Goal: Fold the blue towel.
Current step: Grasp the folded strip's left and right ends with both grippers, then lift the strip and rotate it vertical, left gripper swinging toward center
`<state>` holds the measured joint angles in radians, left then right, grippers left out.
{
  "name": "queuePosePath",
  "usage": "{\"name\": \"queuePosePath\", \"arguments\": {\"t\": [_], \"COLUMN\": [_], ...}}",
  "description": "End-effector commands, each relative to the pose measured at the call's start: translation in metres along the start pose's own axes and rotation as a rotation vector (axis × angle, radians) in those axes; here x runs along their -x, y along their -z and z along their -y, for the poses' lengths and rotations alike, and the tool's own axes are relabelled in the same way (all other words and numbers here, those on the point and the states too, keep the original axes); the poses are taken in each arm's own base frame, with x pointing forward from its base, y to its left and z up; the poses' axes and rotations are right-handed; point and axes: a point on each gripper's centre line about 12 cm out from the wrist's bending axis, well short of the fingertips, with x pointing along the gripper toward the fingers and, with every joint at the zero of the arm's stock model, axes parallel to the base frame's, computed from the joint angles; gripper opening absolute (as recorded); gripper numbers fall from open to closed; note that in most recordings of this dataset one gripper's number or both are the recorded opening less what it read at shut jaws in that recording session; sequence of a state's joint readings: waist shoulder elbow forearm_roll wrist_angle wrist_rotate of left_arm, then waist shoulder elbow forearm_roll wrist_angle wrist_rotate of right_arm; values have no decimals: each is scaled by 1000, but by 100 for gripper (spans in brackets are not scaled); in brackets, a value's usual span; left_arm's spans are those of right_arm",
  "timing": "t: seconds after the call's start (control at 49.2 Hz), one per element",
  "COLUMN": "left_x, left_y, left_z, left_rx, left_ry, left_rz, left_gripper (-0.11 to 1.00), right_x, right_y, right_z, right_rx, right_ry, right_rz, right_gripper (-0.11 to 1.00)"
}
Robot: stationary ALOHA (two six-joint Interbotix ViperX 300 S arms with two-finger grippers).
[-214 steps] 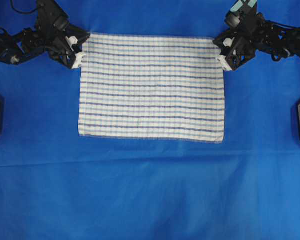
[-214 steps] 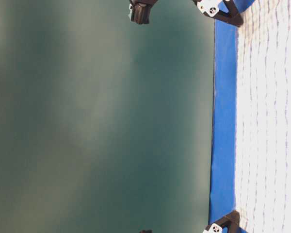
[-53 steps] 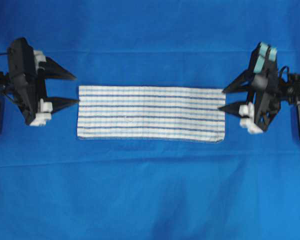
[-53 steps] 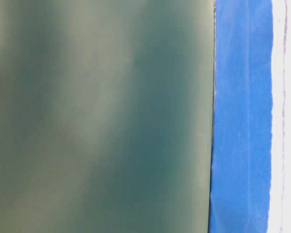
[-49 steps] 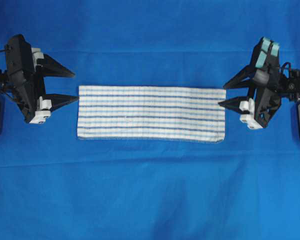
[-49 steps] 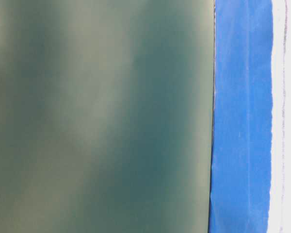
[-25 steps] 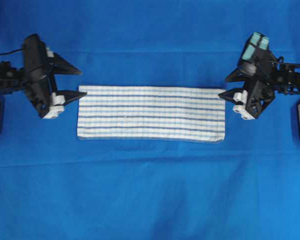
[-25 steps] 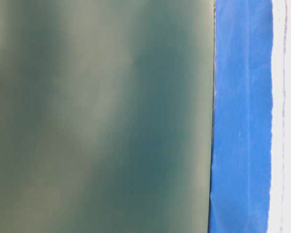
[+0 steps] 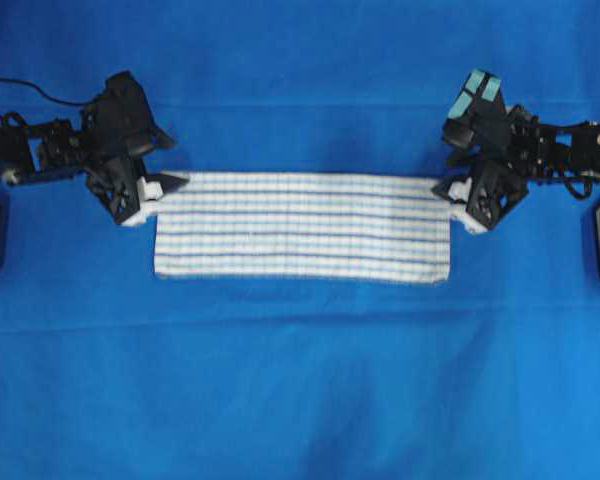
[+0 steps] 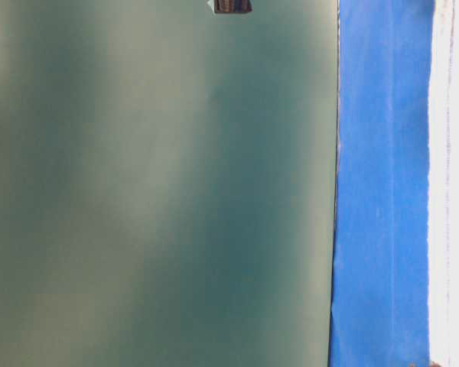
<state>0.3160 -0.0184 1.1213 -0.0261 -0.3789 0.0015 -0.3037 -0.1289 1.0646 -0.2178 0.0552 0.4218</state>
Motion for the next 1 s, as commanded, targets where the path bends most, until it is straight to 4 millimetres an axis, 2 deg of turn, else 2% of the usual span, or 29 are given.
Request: {"name": "queuePosePath", "arguments": {"t": [0.0, 0.102, 0.264, 0.345, 0.609, 0.975], "left_x": [0, -1, -3, -2, 11, 62], "left_y": [-3, 0, 2, 0, -18, -70], "left_z": [-2, -2, -2, -1, 0, 12], "left_rx": [5, 2, -11, -33, -44, -65], "left_ry": [-6, -5, -2, 1, 4, 37], "left_rz": [-14, -70, -133, -130, -80, 71], "left_gripper": [65, 53, 14, 1, 1, 1], "right_x": [2, 2, 2, 4, 25, 88], "right_y": [-8, -10, -11, -13, -24, -41], "right_z": [-1, -3, -7, -8, -10, -7], "right_rx": [5, 13, 31, 33, 32, 7], "right_ry": [-6, -10, -24, -30, -38, -30], "right_rz": [27, 34, 50, 64, 133, 260], "right_gripper": [62, 51, 7, 4, 4, 4]}}
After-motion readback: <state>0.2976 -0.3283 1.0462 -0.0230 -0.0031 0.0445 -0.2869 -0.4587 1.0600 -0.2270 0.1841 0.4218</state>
